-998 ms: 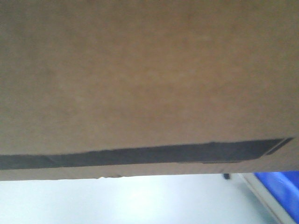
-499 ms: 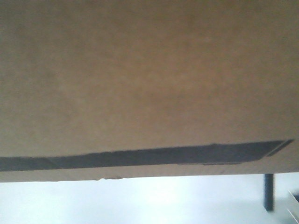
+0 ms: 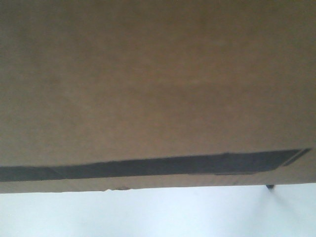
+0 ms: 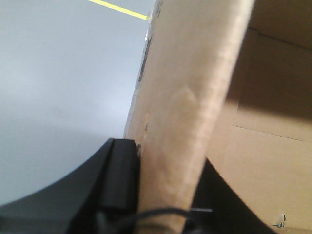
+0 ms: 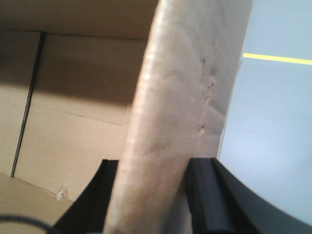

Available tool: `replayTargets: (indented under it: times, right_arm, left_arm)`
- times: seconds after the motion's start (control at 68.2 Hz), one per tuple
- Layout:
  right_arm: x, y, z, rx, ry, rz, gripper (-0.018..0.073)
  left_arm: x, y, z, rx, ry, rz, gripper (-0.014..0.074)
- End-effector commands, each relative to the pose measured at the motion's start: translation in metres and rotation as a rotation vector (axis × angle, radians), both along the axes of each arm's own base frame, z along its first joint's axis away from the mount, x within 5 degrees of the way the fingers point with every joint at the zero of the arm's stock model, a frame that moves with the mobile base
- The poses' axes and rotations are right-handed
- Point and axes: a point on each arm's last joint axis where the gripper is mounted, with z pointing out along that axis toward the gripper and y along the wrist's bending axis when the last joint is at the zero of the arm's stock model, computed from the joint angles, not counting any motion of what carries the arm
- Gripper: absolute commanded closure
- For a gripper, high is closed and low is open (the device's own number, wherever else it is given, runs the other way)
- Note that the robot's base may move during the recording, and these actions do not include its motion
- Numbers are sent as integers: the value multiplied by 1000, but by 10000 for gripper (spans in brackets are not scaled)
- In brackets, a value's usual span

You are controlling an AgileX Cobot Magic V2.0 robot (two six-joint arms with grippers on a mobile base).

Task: Grab box from left shelf to table start
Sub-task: 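Hold the box with both grippers while the base turns away from the shelf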

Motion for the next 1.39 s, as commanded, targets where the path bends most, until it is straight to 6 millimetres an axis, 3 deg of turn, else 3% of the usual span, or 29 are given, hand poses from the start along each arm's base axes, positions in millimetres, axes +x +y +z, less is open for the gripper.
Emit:
replayTargets:
  times: [0.0, 1.379]
  right_arm:
    - [5, -5, 20, -11, -180, -65, 500]
    - [5, -5, 20, -11, -180, -65, 500]
  left_arm:
    - [-4, -5, 22, -8, -184, -106, 689]
    - [-4, -5, 22, -8, -184, -106, 689]
